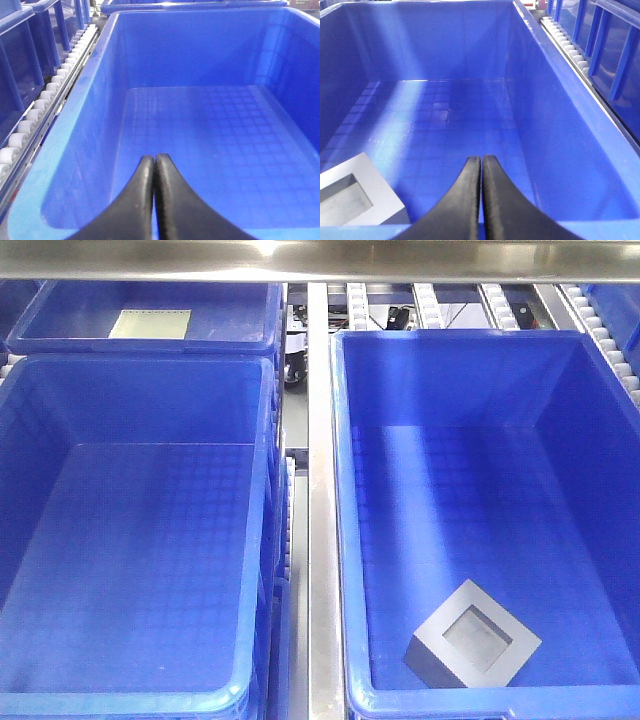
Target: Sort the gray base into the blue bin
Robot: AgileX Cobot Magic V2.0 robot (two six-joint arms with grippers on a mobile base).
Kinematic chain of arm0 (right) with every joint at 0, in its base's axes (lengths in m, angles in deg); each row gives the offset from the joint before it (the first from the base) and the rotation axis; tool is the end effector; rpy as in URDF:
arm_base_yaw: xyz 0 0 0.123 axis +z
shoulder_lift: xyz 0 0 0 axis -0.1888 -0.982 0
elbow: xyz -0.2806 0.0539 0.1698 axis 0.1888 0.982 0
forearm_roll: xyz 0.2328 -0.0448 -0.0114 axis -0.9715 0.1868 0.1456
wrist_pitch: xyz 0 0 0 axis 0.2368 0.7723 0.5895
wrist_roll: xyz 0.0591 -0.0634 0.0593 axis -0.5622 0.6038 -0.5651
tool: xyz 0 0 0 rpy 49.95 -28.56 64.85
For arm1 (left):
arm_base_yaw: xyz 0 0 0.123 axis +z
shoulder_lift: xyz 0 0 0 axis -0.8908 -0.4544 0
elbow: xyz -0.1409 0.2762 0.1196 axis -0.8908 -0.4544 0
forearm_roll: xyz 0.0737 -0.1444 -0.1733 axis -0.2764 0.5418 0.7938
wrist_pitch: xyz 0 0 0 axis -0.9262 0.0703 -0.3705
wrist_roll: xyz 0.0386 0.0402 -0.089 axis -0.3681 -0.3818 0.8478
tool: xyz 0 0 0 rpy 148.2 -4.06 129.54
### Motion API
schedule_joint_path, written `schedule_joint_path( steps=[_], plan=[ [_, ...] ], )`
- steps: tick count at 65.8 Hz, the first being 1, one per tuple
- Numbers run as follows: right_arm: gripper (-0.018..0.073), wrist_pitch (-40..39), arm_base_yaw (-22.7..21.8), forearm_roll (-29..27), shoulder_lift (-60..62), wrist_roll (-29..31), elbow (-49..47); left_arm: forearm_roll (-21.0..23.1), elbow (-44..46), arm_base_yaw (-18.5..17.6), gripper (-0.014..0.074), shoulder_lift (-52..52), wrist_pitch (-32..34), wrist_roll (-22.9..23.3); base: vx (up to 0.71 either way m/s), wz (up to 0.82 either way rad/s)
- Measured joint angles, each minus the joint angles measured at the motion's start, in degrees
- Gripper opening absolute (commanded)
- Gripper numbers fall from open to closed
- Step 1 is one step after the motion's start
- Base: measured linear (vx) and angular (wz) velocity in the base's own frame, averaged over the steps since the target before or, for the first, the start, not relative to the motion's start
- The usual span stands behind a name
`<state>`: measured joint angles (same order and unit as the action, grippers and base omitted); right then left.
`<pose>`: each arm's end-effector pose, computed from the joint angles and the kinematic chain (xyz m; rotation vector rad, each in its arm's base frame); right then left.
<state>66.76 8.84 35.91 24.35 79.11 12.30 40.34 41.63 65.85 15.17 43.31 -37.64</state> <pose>0.0078 -0.0001 0.1830 0.0489 1.7150 -0.0069 0.0073 -0.0007 0.1837 -0.0819 1.7053 -0.0121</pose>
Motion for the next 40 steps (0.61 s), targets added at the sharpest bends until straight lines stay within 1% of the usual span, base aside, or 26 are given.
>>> schedule_joint_path(
  steps=[40],
  plan=[
    [-0.0005, 0.0, 0.0, 0.0, 0.0, 0.0, 0.0, 0.0, 0.0, 0.0, -0.0006, 0.0, -0.1, 0.0, 0.0, 0.0]
  ],
)
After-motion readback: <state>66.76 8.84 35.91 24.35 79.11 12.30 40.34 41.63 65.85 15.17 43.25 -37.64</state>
